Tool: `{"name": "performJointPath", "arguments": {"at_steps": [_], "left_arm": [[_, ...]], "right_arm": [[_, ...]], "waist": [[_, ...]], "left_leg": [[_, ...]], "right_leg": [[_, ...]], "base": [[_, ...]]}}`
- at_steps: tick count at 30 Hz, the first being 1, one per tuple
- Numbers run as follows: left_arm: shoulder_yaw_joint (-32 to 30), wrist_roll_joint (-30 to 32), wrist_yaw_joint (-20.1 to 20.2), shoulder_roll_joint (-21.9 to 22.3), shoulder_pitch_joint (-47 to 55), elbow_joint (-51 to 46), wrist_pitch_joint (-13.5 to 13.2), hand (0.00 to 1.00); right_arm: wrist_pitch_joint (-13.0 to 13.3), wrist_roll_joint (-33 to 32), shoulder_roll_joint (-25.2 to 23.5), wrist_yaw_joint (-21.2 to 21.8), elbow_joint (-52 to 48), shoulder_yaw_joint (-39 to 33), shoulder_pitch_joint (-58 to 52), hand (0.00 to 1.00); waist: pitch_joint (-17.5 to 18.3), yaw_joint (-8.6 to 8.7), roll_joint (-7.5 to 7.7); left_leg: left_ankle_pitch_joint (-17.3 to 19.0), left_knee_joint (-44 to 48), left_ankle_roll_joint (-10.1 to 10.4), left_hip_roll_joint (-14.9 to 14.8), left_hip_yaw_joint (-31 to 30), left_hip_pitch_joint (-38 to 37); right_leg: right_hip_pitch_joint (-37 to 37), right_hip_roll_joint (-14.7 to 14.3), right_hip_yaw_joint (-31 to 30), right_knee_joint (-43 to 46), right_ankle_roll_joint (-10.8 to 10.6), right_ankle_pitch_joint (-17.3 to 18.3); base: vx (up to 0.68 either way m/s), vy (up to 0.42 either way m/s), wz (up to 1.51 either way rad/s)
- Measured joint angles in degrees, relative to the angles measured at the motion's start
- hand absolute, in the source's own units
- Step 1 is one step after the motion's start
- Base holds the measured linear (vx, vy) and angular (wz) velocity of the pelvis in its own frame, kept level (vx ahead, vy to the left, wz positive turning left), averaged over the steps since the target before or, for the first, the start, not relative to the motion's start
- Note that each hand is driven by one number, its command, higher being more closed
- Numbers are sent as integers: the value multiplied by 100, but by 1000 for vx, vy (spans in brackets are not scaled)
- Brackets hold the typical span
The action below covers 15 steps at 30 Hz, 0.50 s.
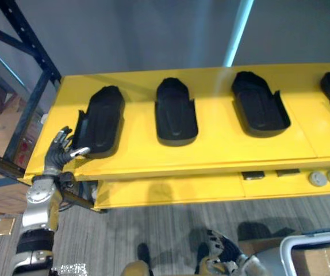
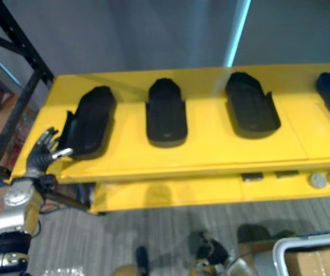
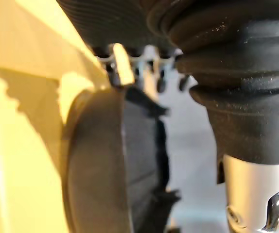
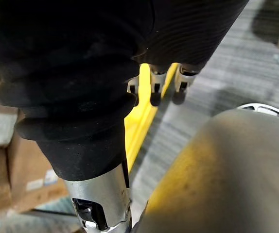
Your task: Walk over and take plastic housings, then place them on the shelf
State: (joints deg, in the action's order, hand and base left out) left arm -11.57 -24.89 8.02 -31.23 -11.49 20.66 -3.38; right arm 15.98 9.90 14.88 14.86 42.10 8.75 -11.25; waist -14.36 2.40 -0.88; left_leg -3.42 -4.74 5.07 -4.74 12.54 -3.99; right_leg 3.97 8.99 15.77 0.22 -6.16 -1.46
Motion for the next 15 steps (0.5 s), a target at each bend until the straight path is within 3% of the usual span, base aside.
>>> {"name": "performJointPath", "arguments": {"at_steps": [10,13,15], "left_arm": [[64,2,90,12,49,-51,59,0],[59,15,-136,14,48,-50,55,0],[49,95,-497,21,45,-49,-36,0]], "right_arm": [[-5,119,-141,-8,118,-355,-18,0],[-4,132,-156,-66,122,-358,-26,0],[2,155,-180,-134,122,-359,-64,0]], "waist": [[-1,10,-2],[0,15,-1],[0,11,-1]], "left_leg": [[4,1,5,6,19,-3],[8,1,10,9,20,-39],[34,0,9,9,24,-129]], "right_leg": [[38,-4,3,-88,-31,-56],[86,-4,5,-113,-33,-61],[197,-8,11,-159,-37,-63]], "base": [[0,0,0],[0,0,0],[0,0,0]]}}
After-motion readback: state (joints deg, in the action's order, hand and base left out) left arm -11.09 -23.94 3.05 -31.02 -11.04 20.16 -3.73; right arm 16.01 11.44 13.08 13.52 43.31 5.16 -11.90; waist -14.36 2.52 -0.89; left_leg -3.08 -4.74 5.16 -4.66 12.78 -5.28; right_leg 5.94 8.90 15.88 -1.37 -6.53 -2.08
